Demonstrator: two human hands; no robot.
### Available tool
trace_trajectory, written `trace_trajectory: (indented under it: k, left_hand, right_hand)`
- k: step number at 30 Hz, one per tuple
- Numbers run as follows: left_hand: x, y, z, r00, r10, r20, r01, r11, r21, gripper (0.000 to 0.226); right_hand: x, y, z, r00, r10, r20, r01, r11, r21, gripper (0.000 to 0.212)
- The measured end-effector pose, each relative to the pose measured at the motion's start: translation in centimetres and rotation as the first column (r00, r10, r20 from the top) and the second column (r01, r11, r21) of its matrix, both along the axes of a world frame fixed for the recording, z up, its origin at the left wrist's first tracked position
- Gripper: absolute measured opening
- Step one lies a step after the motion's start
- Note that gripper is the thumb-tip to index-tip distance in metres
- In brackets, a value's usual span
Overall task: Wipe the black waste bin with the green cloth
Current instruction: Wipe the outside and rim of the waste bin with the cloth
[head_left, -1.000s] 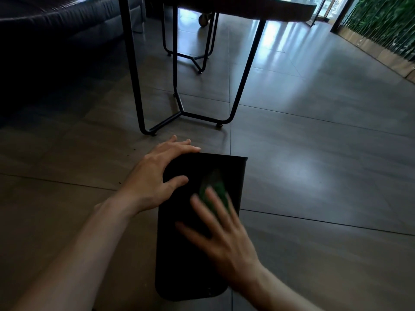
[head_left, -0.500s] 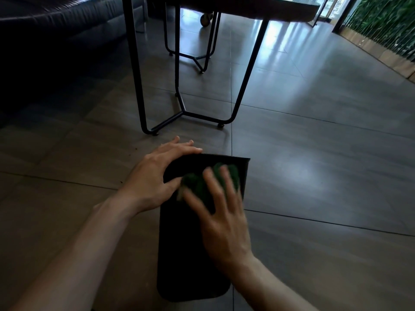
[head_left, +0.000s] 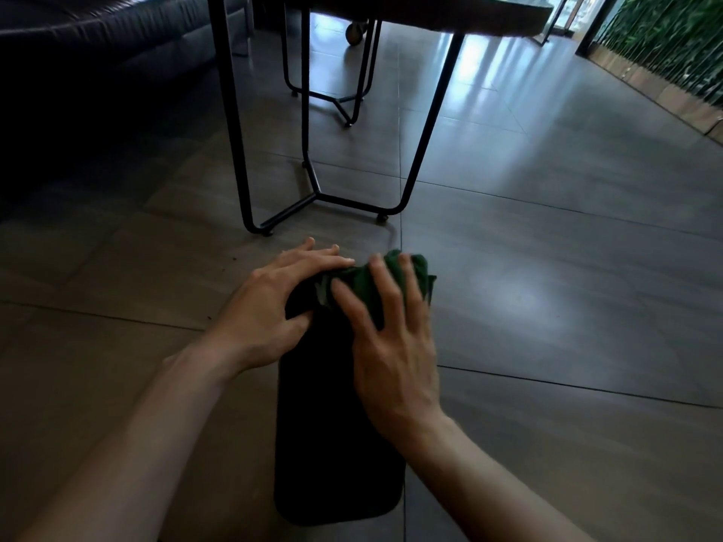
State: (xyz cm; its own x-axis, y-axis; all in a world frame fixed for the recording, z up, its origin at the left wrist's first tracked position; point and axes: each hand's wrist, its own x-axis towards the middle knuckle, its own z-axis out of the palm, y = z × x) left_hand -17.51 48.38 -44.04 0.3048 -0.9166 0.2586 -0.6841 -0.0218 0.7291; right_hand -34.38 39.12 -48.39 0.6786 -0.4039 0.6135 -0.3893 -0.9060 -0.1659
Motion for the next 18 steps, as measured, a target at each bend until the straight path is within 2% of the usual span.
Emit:
trace_trajectory:
  k: [2, 4, 6, 8, 10, 11, 14, 16, 18]
  left_hand:
    - [0.4, 0.2, 0.0, 1.000, 0.024, -0.009, -0.024, 1.000, -0.002, 0.080]
    - [0.7, 0.6, 0.0, 0.998, 0.058, -0.019, -0.057, 0.998, 0.008, 0.073]
    - [0.7, 0.8, 0.2, 0.998, 0.059, -0.028, -0.058, 0.998, 0.023, 0.071]
    - [0.3, 0.8, 0.3, 0.999, 0.045, -0.017, -0.045, 0.999, 0.020, 0.071]
    - [0.2, 0.7, 0.3, 0.999, 0.047, -0.009, -0.047, 0.999, 0.018, 0.071]
    - [0.2, 0.7, 0.4, 0.999, 0.051, -0.007, -0.051, 0.998, 0.020, 0.071]
    - [0.0, 0.6, 0.5, 0.999, 0.030, 0.016, -0.031, 0.999, 0.020, 0.070]
    - [-0.1, 0.5, 0.6, 0.999, 0.025, 0.024, -0.026, 1.000, 0.010, 0.071]
    - [-0.1, 0.5, 0.5, 0.999, 0.032, 0.015, -0.032, 0.999, 0.007, 0.071]
  right_hand:
    - [-1.8, 1.8, -3.0, 0.989, 0.128, -0.074, -0.136, 0.985, -0.106, 0.054]
    - [-5.2, 4.0, -7.2, 0.931, 0.287, -0.226, -0.335, 0.918, -0.211, 0.044]
    - [-8.9, 5.4, -10.0, 0.850, 0.285, -0.444, -0.458, 0.816, -0.353, 0.047]
    - [-10.8, 4.7, -10.1, 0.795, 0.273, -0.542, -0.518, 0.770, -0.373, 0.049]
    - [-10.1, 2.9, -8.0, 0.848, 0.323, -0.421, -0.454, 0.852, -0.261, 0.038]
    - [-8.9, 2.0, -6.2, 0.896, 0.301, -0.327, -0.371, 0.911, -0.180, 0.038]
    - [-4.0, -0.3, -0.8, 0.996, 0.057, -0.070, -0.057, 0.998, 0.007, 0.042]
    - [-1.6, -0.3, 0.6, 1.000, -0.021, -0.005, 0.021, 0.998, 0.054, 0.041]
    - [-1.4, 0.8, -0.4, 0.999, 0.021, -0.034, -0.021, 1.000, 0.004, 0.043]
